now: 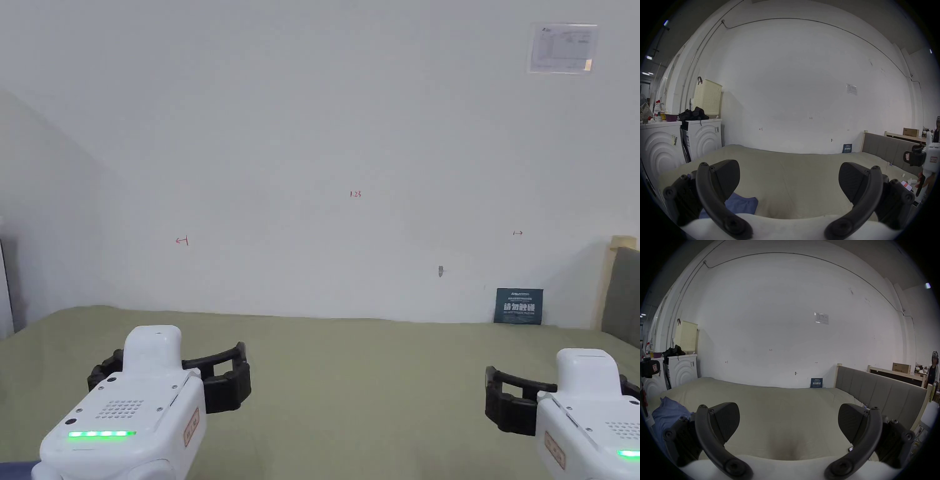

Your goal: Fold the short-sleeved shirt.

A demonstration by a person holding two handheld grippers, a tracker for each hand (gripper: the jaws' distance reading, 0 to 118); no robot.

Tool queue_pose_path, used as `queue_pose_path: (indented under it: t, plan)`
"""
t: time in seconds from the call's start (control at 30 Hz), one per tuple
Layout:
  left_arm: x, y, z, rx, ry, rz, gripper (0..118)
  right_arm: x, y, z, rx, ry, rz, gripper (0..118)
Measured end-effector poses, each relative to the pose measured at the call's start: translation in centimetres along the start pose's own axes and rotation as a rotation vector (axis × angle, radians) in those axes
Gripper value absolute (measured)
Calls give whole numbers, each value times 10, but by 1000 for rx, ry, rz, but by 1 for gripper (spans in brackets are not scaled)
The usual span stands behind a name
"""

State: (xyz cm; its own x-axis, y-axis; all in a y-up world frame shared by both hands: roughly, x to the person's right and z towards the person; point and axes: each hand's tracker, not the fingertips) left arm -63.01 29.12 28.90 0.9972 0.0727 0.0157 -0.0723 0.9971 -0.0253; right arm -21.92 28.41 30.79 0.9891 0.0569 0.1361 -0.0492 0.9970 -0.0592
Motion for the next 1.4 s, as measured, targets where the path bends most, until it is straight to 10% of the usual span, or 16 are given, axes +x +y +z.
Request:
queue_pose_path:
  t: [1.23,1.3,1.37,1.4]
  plan:
    - [9,0,-5,-41,5,-52,118,3,0,2,-52,14,-21,114]
    - [10,-2,-4,-44,-5,-64,88,3,-2,5,-59,27,-19,75]
    - [13,-7,0,-10,38,-100,0,2,-6,2,-70,7,19,0]
    - [11,-8,-4,-17,72,-112,0,1,-8,1,-87,-10,34,0]
